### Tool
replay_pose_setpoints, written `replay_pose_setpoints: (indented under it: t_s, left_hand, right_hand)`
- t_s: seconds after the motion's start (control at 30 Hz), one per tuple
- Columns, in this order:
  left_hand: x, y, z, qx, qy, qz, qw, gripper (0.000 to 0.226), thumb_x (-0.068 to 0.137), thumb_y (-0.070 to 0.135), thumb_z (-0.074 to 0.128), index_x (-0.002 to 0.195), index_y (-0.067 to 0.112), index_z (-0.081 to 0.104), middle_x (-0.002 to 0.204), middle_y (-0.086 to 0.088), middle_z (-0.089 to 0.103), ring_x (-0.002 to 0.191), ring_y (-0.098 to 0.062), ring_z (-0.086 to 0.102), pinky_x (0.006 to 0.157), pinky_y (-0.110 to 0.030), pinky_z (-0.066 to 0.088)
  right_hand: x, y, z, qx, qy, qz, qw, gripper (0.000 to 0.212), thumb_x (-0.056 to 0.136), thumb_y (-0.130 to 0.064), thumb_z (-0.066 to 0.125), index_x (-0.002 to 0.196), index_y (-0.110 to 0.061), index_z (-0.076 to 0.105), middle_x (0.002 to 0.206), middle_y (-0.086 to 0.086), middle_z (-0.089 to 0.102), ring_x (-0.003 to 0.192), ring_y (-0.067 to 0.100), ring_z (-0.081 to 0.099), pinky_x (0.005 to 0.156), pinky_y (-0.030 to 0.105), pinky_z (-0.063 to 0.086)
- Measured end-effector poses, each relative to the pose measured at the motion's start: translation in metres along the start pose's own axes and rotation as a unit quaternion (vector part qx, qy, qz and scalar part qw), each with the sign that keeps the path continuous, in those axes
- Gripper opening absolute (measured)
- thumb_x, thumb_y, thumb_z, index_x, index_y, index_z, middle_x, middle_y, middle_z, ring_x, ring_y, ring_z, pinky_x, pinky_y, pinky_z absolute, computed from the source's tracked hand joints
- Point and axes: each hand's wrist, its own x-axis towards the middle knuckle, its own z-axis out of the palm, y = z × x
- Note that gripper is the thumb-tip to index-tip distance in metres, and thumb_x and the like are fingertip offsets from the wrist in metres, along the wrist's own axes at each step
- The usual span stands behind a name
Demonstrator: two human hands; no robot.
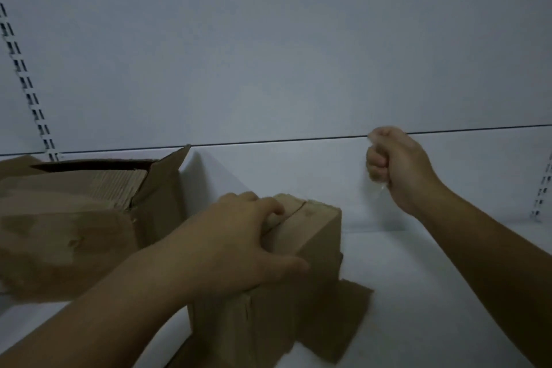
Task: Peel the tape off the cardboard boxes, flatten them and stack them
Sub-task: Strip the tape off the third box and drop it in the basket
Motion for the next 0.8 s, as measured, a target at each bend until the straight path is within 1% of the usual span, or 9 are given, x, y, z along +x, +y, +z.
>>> replay_pose_setpoints:
  t_s: [0.13,0.2,0.27,0.33,0.43,0.5,0.57,0.67,0.8]
  left_hand:
    - [0.040,-0.003,0.002,0.018,-0.153,0.022,0.988,0.078,0.077,0.047,0.065,0.143,0.041,0.024,0.140,0.006,0.033,0.127,-0.017,0.040,0.103,-0.022,0.038]
    - [0.052,-0.029,0.016,-0.110,-0.218,0.074,0.967,0.061,0.087,0.033,0.062,0.142,0.032,0.036,0.145,0.006,0.036,0.138,-0.023,0.032,0.096,-0.012,0.038]
    - [0.066,-0.047,0.011,-0.147,-0.233,0.027,0.961,0.039,0.082,0.041,0.068,0.120,0.047,0.059,0.128,0.027,0.052,0.138,-0.020,0.035,0.106,-0.024,0.037]
    - [0.077,-0.036,-0.004,-0.104,-0.194,-0.028,0.975,0.031,0.075,0.064,0.060,0.095,0.044,0.071,0.110,0.025,0.065,0.121,-0.010,0.054,0.101,-0.029,0.041]
    - [0.077,0.007,-0.003,-0.078,-0.026,-0.051,0.995,0.052,0.090,0.061,0.033,0.089,0.021,0.067,0.098,0.004,0.065,0.092,-0.012,0.058,0.085,-0.030,0.042]
    - [0.077,0.031,0.021,-0.031,0.042,-0.032,0.998,0.038,0.095,0.052,0.030,0.105,0.026,0.056,0.111,0.005,0.056,0.101,-0.016,0.051,0.091,-0.033,0.039]
    - [0.070,0.036,0.036,-0.020,0.018,-0.023,0.999,0.036,0.098,0.046,0.028,0.127,0.032,0.044,0.122,0.016,0.045,0.116,-0.011,0.043,0.102,-0.032,0.032]
    - [0.067,0.028,0.032,-0.041,0.034,-0.027,0.998,0.037,0.099,0.039,0.028,0.135,0.039,0.037,0.135,0.019,0.044,0.123,-0.004,0.040,0.109,-0.031,0.026]
    - [0.071,0.024,0.036,-0.023,0.035,-0.027,0.999,0.037,0.100,0.035,0.028,0.136,0.040,0.038,0.139,0.017,0.043,0.124,-0.006,0.039,0.107,-0.029,0.028]
  right_hand:
    - [0.003,0.019,-0.038,-0.161,-0.135,0.048,0.977,0.031,0.093,0.000,0.029,0.077,-0.005,0.055,0.044,-0.002,0.030,0.040,0.011,0.024,0.040,0.020,0.020]
    - [0.007,0.025,-0.063,-0.149,-0.172,0.103,0.968,0.038,0.093,-0.007,0.027,0.076,0.002,0.060,0.046,-0.001,0.027,0.044,0.011,0.019,0.041,0.020,0.016]
    - [0.006,0.030,-0.075,-0.117,-0.198,0.142,0.963,0.049,0.095,-0.024,0.027,0.079,0.003,0.064,0.047,-0.003,0.025,0.044,0.010,0.018,0.043,0.022,0.014]
    - [-0.002,0.034,-0.072,-0.186,-0.245,0.115,0.944,0.070,0.090,-0.058,0.026,0.083,-0.004,0.069,0.047,-0.004,0.029,0.042,0.009,0.023,0.045,0.023,0.016]
    - [-0.022,0.040,-0.053,-0.397,-0.328,-0.019,0.857,0.077,0.072,-0.083,0.028,0.084,-0.022,0.073,0.067,0.002,0.062,0.060,0.009,0.056,0.061,0.023,0.045]
    - [-0.030,0.048,-0.046,-0.429,-0.366,-0.050,0.824,0.059,0.082,-0.064,0.047,0.077,-0.011,0.070,0.070,0.012,0.062,0.058,0.012,0.053,0.061,0.027,0.044]
    - [-0.031,0.050,-0.047,-0.429,-0.400,-0.040,0.809,0.042,0.088,-0.045,0.053,0.063,-0.014,0.066,0.058,0.005,0.054,0.049,0.006,0.044,0.055,0.023,0.039]
    - [-0.015,0.051,-0.071,-0.442,-0.414,0.019,0.796,0.045,0.090,-0.046,0.052,0.050,-0.028,0.061,0.053,-0.006,0.053,0.051,0.006,0.048,0.062,0.026,0.044]
    - [0.009,0.052,-0.120,-0.561,-0.383,0.089,0.728,0.042,0.089,-0.046,0.054,0.053,-0.027,0.066,0.053,-0.016,0.058,0.055,0.000,0.051,0.066,0.022,0.040]
